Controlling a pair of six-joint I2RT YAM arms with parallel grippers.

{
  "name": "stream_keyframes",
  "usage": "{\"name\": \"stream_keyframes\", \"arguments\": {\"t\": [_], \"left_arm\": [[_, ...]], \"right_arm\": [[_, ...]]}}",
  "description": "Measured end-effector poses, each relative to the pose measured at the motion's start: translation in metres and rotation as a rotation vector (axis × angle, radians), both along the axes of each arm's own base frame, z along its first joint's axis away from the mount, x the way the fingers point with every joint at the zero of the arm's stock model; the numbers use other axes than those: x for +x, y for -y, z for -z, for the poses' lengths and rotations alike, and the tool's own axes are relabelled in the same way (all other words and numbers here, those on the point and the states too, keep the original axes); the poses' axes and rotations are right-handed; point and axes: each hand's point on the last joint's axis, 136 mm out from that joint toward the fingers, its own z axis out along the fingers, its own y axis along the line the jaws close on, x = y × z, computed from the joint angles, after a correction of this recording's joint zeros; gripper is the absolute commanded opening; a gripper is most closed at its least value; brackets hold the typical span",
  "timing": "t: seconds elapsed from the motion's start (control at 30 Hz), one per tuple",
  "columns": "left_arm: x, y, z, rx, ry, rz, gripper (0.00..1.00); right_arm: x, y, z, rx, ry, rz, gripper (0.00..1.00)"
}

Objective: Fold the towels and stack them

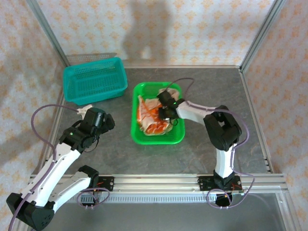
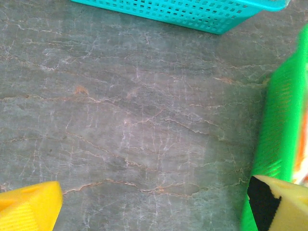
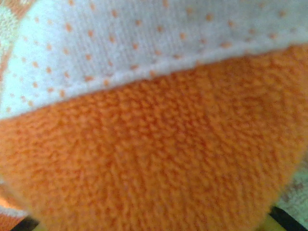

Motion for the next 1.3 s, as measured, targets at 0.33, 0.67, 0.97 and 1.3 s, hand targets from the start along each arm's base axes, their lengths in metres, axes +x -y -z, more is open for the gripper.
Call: {"name": "stream_keyframes", "arguments": {"t": [0.33, 0.67, 0.97, 1.3], "left_arm": [[0.007, 0.006, 0.007, -0.004, -0.043, 0.007, 1.0], [0.014, 0.011, 0.003, -0.019, -0.052, 0.007, 1.0], [0.017, 0.013, -0.003, -0.025, -0.04, 0.008, 1.0], [0.026, 0.023, 0.015, -0.032, -0.105, 0.028, 1.0]], "right_arm": [[0.077, 0.198, -0.009, -0.007, 0.012, 0.559, 0.34], [0.118, 0.269, -0.028, 0.079, 0.061, 0.914, 0.46], [0.08, 0.236, -0.05, 0.077, 0.049, 0.753, 0.62], [0.05, 0.181, -0.021, 0.115, -0.056, 0.595, 0.39]]}}
